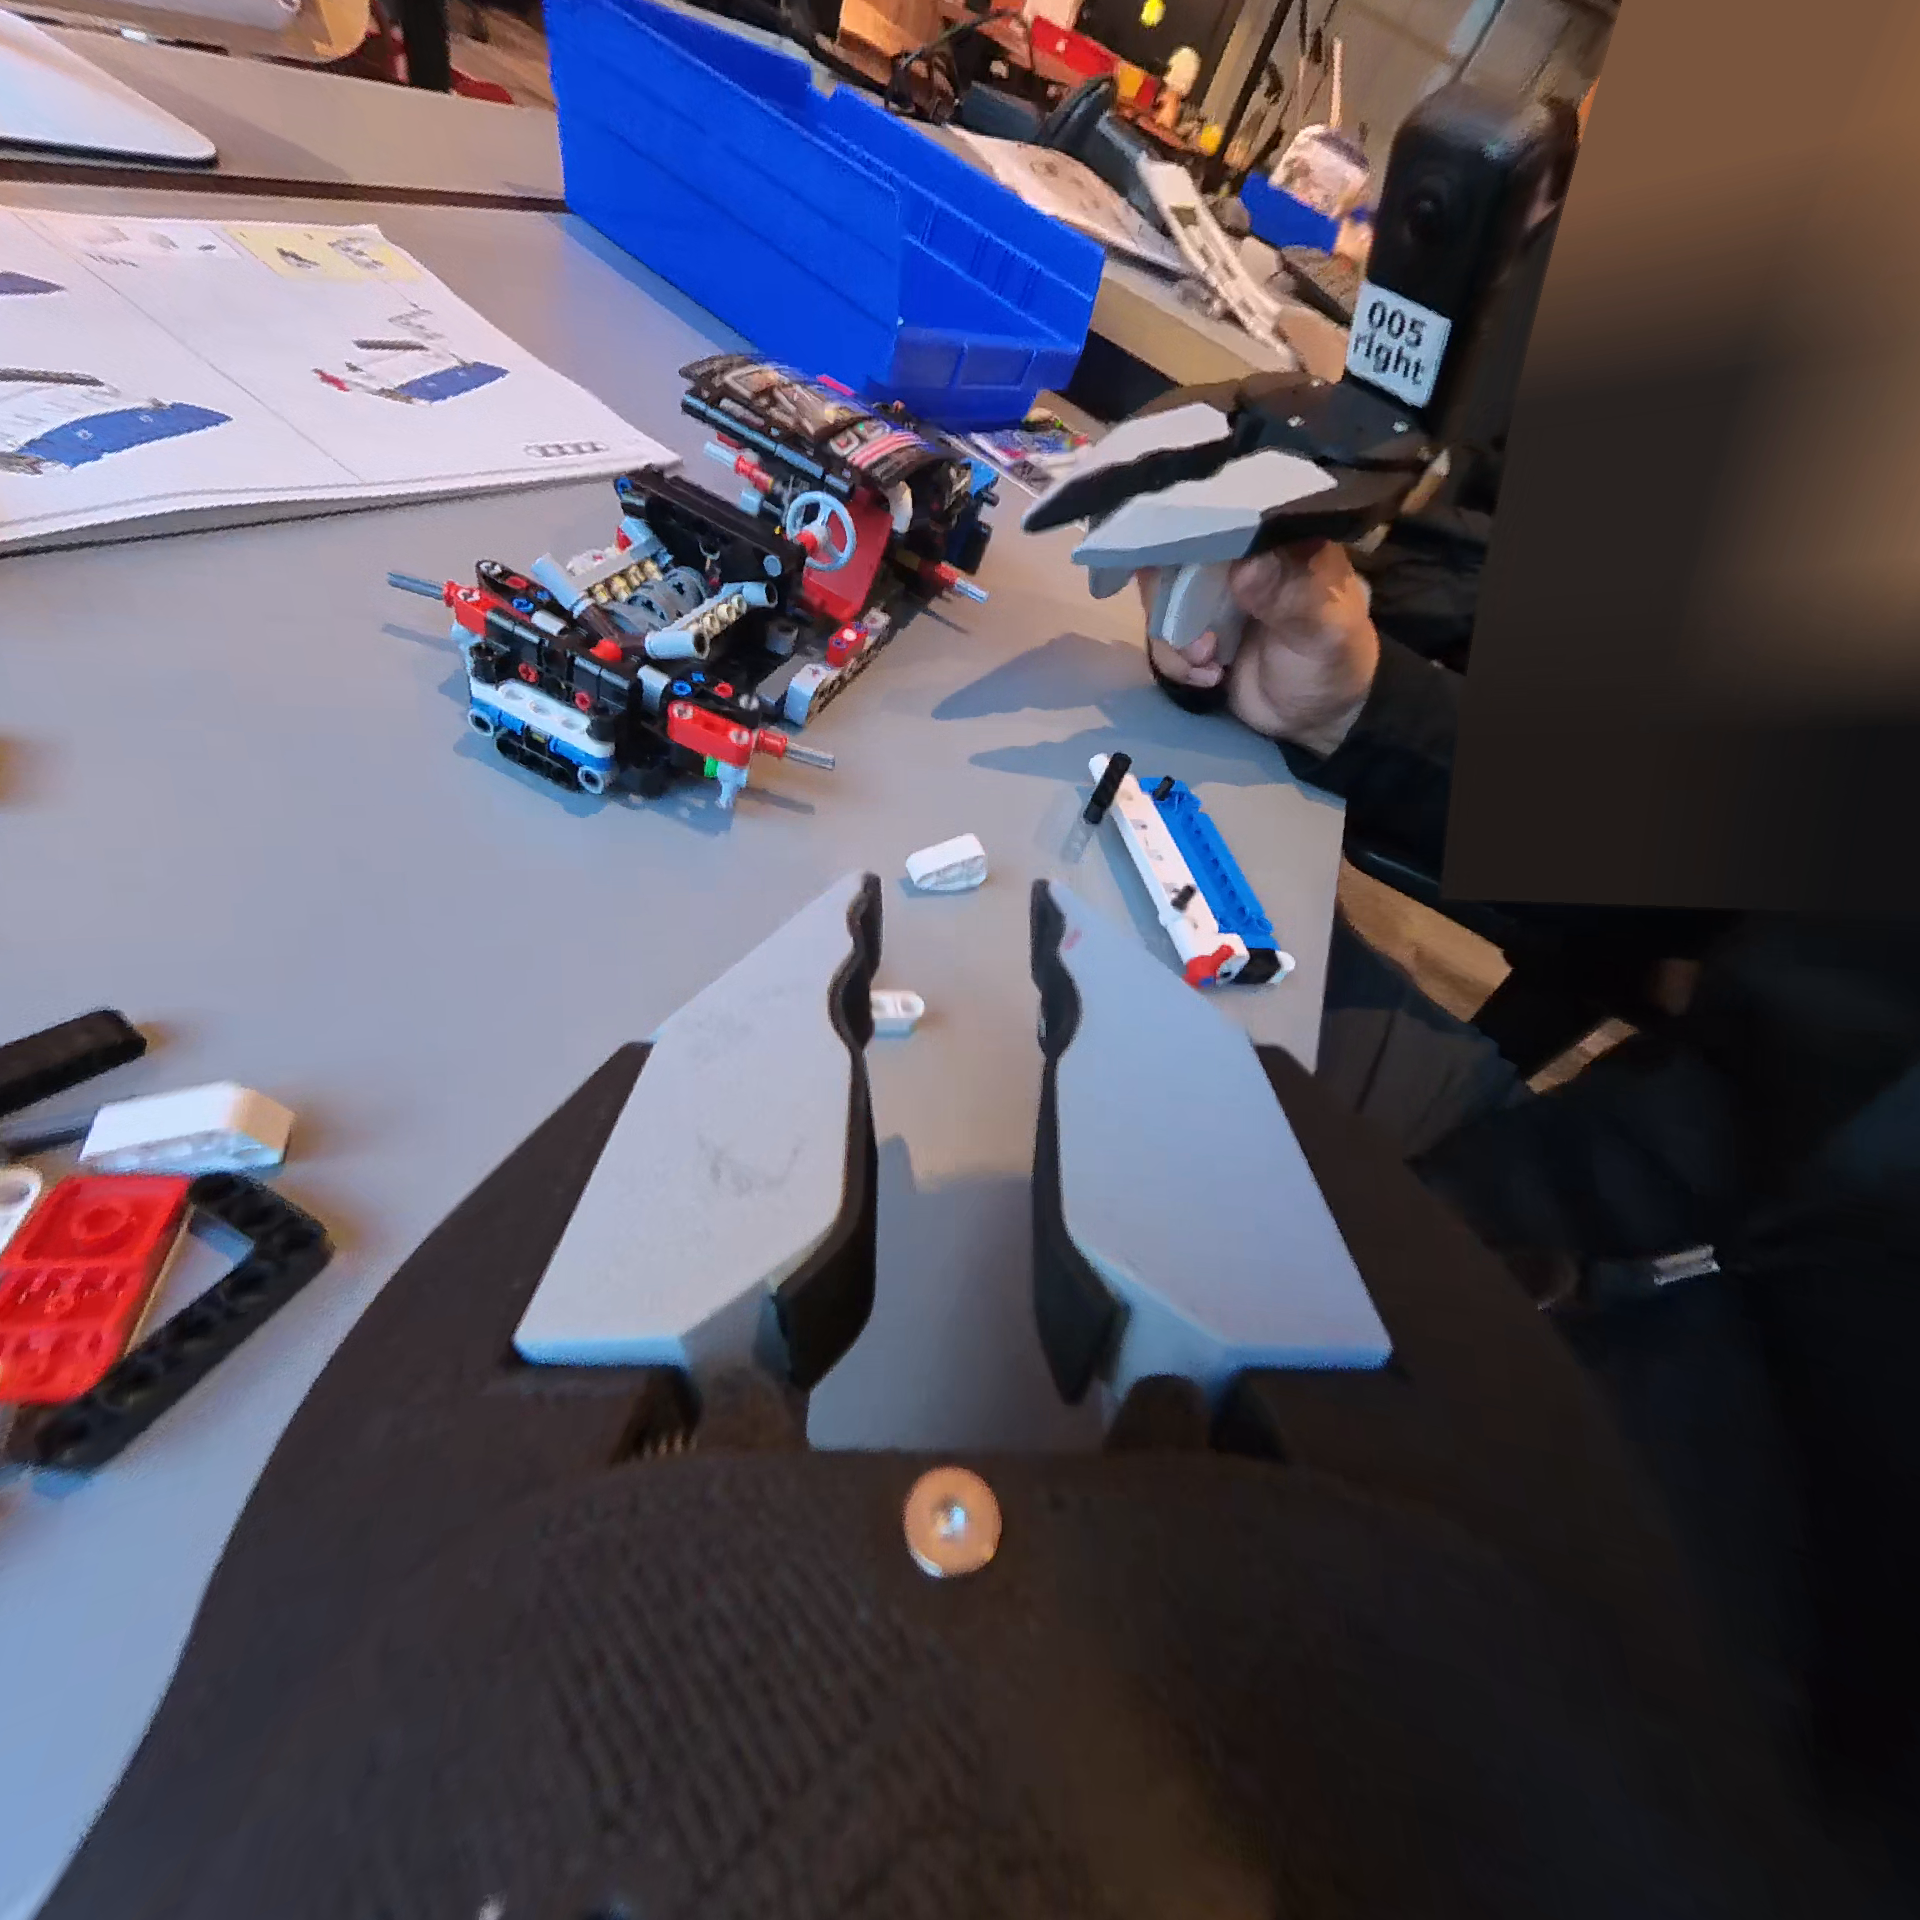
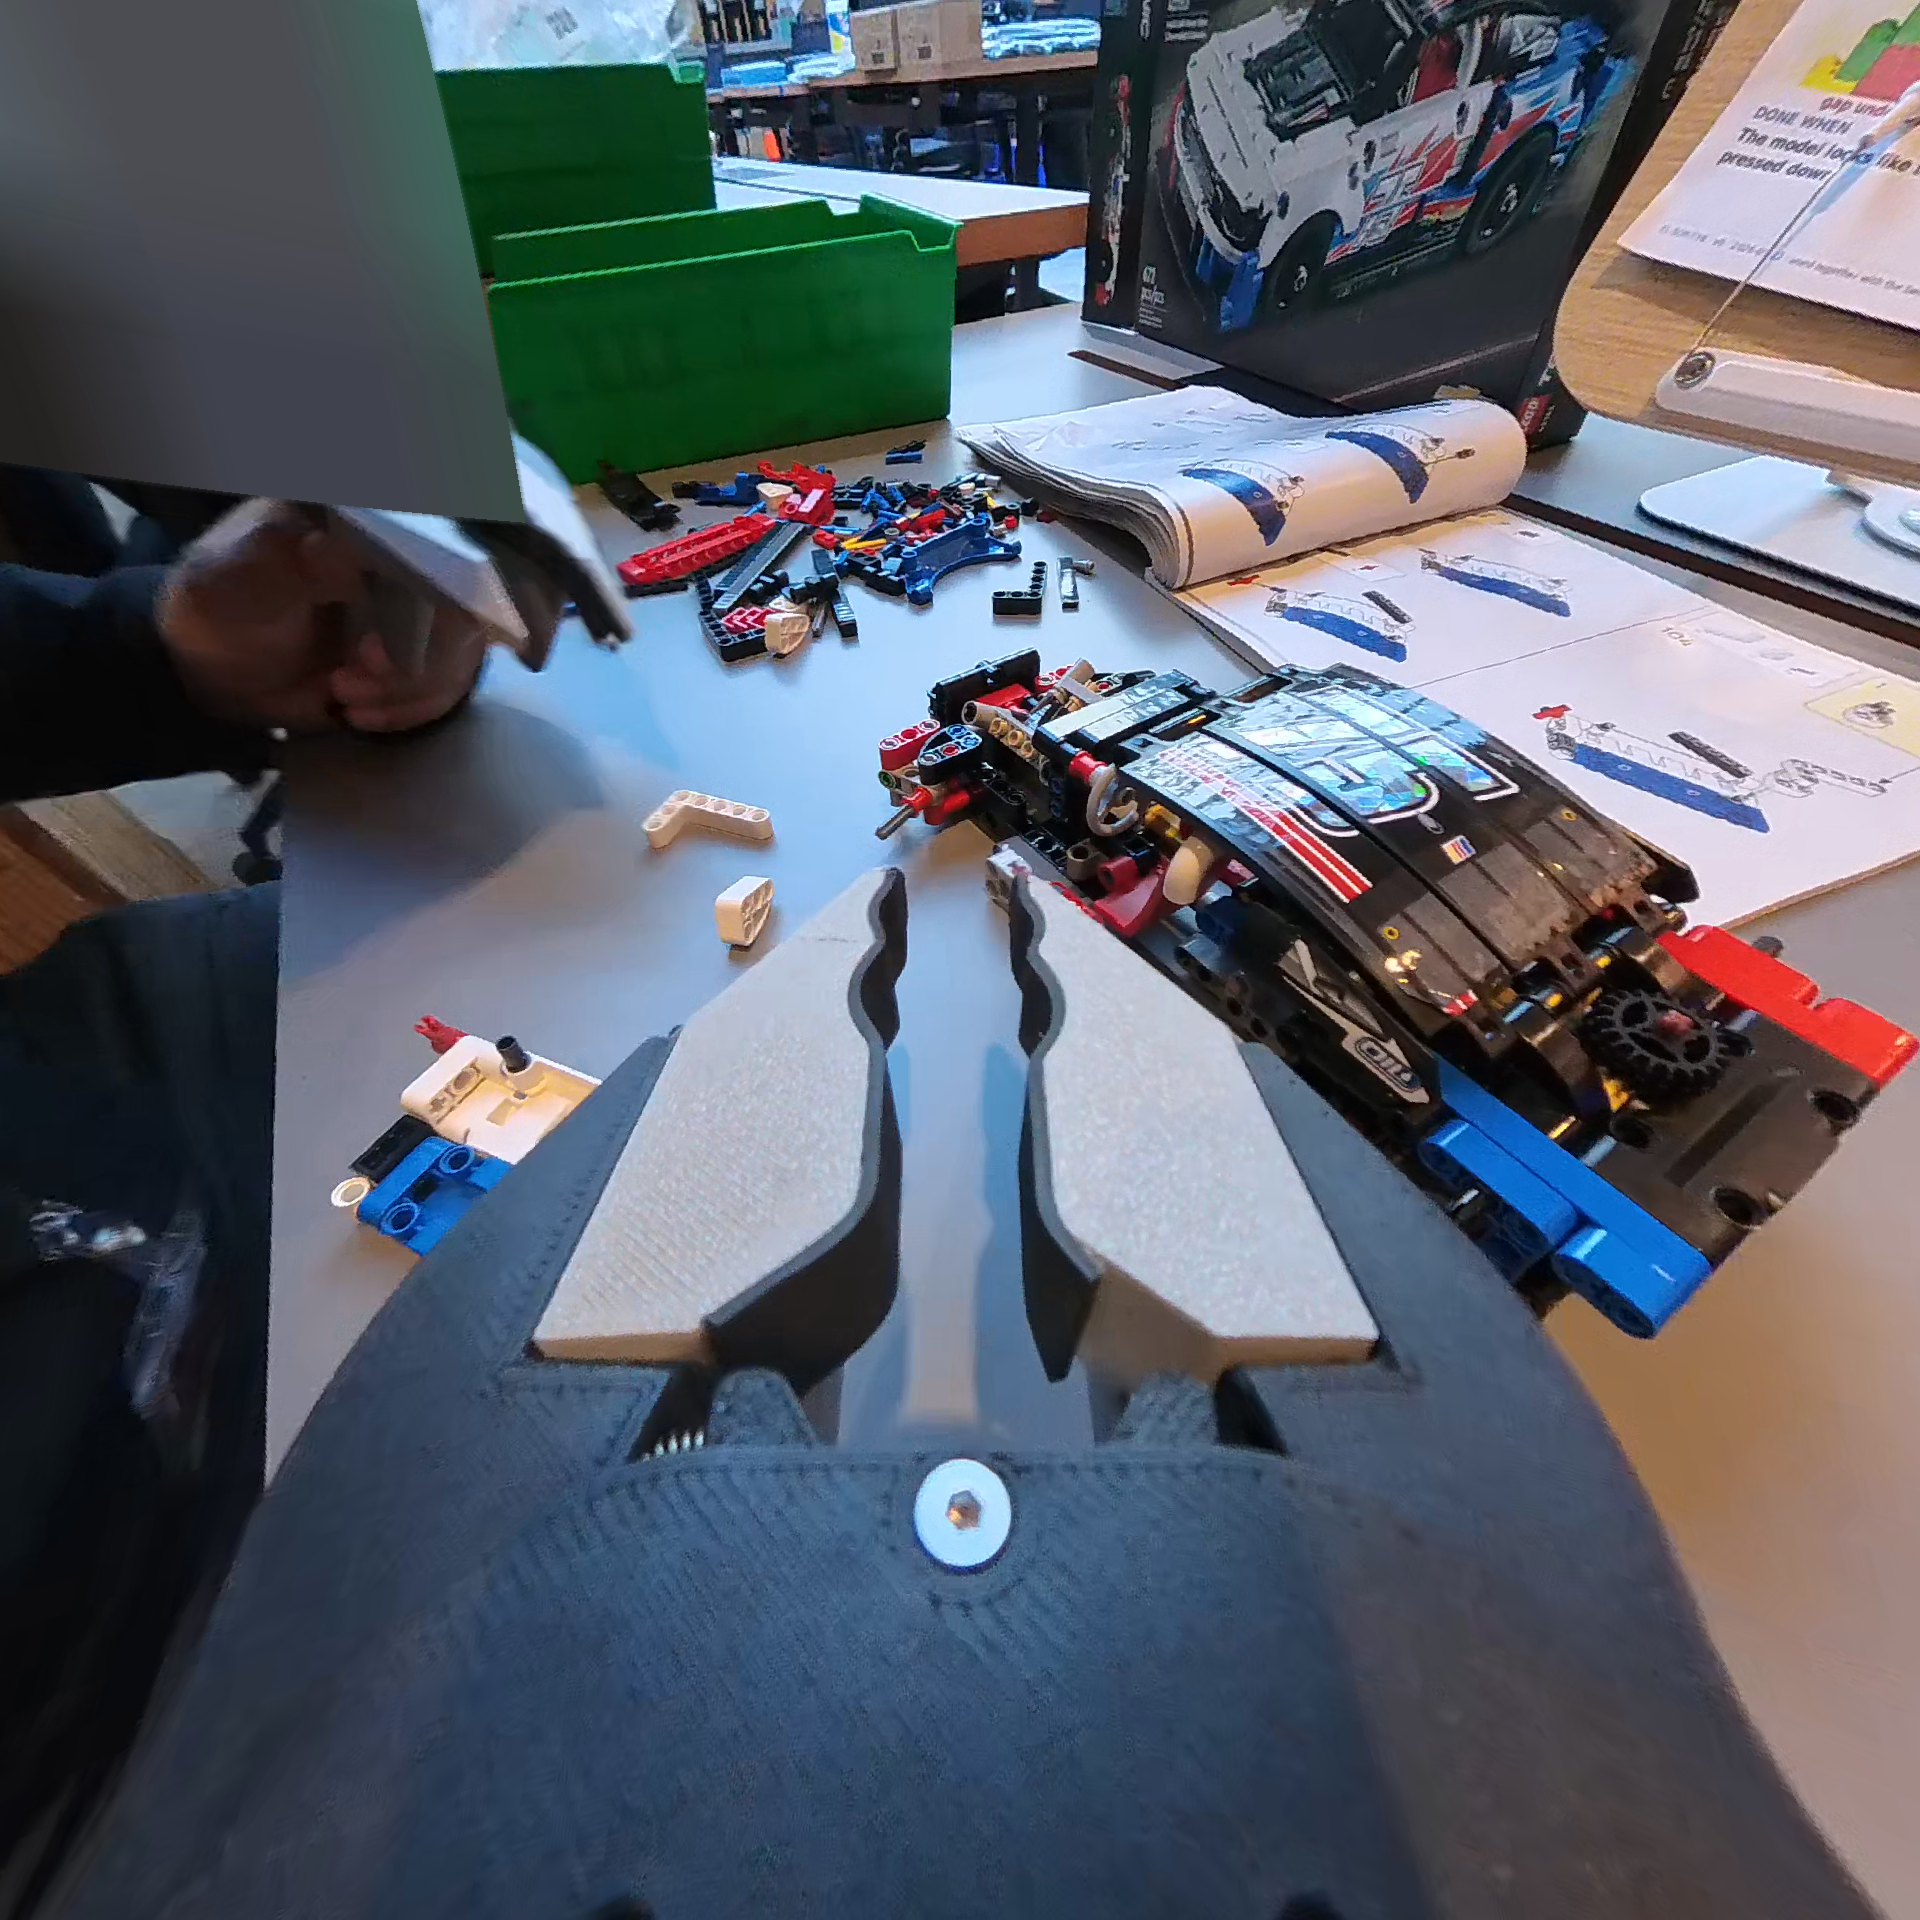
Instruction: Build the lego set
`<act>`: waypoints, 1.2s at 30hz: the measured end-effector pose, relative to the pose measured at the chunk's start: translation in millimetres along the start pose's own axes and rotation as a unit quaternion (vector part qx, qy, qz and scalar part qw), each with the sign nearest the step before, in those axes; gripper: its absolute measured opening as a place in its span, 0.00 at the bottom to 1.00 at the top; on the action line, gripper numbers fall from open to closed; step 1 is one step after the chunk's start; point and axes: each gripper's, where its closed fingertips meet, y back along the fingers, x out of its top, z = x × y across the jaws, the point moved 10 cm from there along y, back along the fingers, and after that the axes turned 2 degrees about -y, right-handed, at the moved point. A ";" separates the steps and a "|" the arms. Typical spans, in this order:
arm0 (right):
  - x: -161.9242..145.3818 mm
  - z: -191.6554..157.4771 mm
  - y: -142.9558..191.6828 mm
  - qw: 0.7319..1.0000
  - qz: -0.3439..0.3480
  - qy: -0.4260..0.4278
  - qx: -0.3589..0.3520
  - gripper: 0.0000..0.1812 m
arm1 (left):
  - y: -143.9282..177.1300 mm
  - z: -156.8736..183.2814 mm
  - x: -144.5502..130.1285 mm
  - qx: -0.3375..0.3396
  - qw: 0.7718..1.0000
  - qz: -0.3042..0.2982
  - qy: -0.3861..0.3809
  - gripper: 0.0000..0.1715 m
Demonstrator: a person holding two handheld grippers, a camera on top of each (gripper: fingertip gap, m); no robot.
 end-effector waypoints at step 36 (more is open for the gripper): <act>0.2 2.5 -1.2 0.999 -0.003 0.010 -0.047 0.09 | 183.1 -67.5 14.3 0.363 0.926 -0.069 0.078 0.16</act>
